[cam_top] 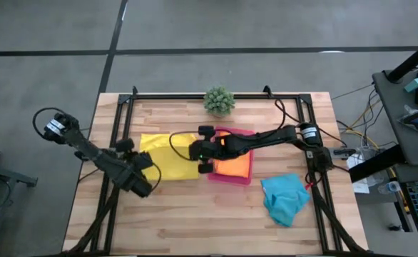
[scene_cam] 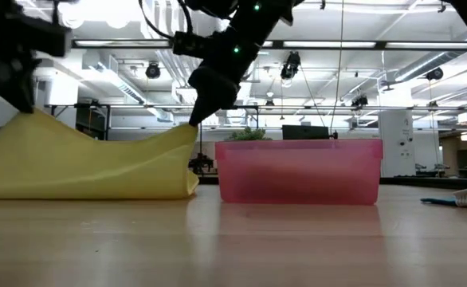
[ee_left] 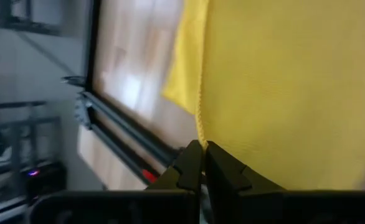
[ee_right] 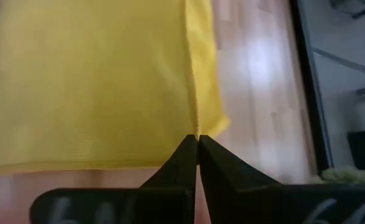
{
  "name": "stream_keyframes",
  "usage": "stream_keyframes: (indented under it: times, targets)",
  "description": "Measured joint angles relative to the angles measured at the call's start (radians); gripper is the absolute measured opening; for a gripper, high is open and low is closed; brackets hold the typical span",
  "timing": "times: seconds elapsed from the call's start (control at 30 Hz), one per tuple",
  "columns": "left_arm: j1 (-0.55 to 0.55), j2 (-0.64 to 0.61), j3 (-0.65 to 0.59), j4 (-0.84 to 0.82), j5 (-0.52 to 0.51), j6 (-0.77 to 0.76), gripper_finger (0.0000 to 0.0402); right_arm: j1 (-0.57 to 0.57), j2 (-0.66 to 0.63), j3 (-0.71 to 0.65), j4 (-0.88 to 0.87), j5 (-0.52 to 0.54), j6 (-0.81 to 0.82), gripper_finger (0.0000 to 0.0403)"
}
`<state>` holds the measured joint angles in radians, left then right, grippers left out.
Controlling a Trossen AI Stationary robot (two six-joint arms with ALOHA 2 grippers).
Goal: Fold microfiber towels
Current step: Fold the yellow towel
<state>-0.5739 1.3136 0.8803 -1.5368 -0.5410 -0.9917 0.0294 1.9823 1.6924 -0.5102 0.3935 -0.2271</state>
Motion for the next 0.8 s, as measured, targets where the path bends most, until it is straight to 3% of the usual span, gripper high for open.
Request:
stream_keyframes:
  times: [0.3, 0.57, 0.8]
  targets:
    - [0.219, 0.001, -0.103, 0.032, -0.078, 0.164, 0.0, -0.081, 0.005, -0.003, 0.088, -0.008, -0.061, 0.0009]
    - [0.351, 0.002, -0.132, 0.187, -0.127, 0.349, 0.0, -0.124, 0.055, -0.003, 0.143, -0.027, -0.096, 0.0009]
    - [0.44, 0.009, -0.136, 0.194, -0.121, 0.371, 0.0, -0.142, 0.064, -0.003, 0.153, -0.027, -0.084, 0.0009]
